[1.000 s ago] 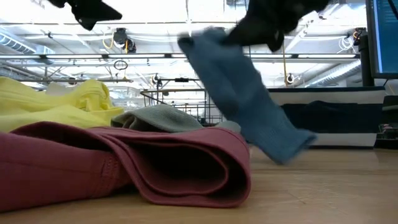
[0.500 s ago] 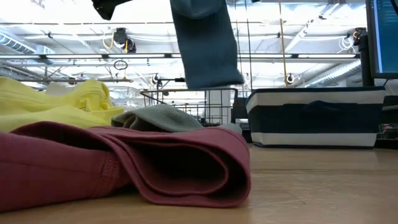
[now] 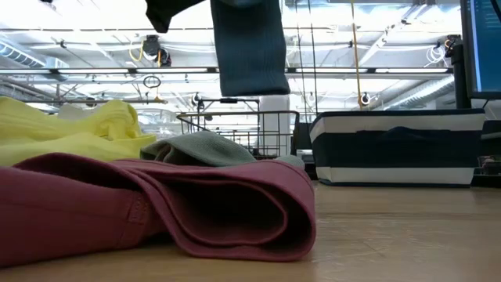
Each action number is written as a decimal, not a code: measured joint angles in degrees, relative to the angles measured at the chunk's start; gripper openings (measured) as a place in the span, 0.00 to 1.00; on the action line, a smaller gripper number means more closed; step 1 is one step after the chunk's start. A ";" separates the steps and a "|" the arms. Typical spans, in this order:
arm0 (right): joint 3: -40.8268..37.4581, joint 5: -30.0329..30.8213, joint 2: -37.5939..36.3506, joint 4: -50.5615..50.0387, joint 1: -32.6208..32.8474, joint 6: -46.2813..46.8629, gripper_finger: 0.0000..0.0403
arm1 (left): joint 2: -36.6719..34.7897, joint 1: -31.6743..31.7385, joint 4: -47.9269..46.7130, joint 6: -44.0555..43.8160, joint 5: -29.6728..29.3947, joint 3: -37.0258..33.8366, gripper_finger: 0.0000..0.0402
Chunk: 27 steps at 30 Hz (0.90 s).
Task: Pick & Place Cloths
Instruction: Put the blue sock into the transparent bin
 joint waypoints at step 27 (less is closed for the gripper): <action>0.02 -0.23 6.84 11.87 -2.63 -2.22 0.00 | 3.00 6.05 5.91 -2.24 4.07 0.04 0.78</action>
